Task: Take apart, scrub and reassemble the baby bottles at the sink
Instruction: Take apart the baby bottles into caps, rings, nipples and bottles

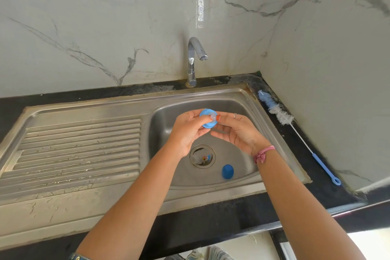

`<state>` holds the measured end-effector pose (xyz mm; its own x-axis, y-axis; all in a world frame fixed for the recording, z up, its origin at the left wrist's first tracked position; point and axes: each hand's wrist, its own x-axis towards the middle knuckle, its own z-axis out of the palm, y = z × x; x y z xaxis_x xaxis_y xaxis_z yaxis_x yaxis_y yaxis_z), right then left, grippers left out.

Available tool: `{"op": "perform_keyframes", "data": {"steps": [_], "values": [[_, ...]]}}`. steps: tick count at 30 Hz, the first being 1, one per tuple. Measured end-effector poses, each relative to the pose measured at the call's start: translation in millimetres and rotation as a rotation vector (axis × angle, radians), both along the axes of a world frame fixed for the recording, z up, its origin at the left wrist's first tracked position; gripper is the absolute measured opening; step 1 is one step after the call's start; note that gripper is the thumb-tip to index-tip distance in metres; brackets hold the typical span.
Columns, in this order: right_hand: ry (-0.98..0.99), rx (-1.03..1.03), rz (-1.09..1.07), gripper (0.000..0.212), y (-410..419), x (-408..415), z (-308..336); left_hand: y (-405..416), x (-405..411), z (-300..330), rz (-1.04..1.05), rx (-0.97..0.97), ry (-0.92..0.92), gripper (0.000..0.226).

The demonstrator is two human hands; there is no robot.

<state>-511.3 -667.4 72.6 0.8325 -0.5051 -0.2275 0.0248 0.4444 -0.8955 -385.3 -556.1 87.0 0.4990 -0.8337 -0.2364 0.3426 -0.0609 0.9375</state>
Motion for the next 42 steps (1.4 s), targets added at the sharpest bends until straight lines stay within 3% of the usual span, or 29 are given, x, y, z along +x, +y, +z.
{"op": "perform_keyframes", "data": {"steps": [5, 14, 20, 24, 28, 30, 34, 42], "values": [[-0.002, -0.071, -0.085, 0.039, 10, 6, 1, 1, -5, 1, 0.034, 0.006, -0.076, 0.017], [0.025, -0.186, -0.147, 0.021, 18, 7, 4, 4, -12, 0, 0.068, 0.007, -0.263, 0.009], [0.023, -0.184, -0.035, 0.024, 14, -2, 6, 5, -9, 0, 0.121, 0.074, -0.434, 0.022], [0.113, -0.457, -0.009, 0.034, 18, -2, 12, 7, -6, 1, 0.140, 0.088, -0.432, 0.024], [0.141, -0.839, -0.170, 0.027, 21, 1, 16, 12, -2, 3, 0.113, 0.025, -0.371, 0.012], [0.153, -0.941, -0.204, 0.024, 20, 1, 18, 15, 3, 4, 0.069, 0.032, -0.325, 0.020], [0.186, -0.927, -0.207, 0.022, 16, 1, 21, 22, 11, 5, -0.036, 0.028, -0.212, 0.033], [0.185, -0.826, -0.204, 0.018, 23, 8, 24, 29, 21, 9, -0.127, 0.077, -0.338, 0.016]]}}
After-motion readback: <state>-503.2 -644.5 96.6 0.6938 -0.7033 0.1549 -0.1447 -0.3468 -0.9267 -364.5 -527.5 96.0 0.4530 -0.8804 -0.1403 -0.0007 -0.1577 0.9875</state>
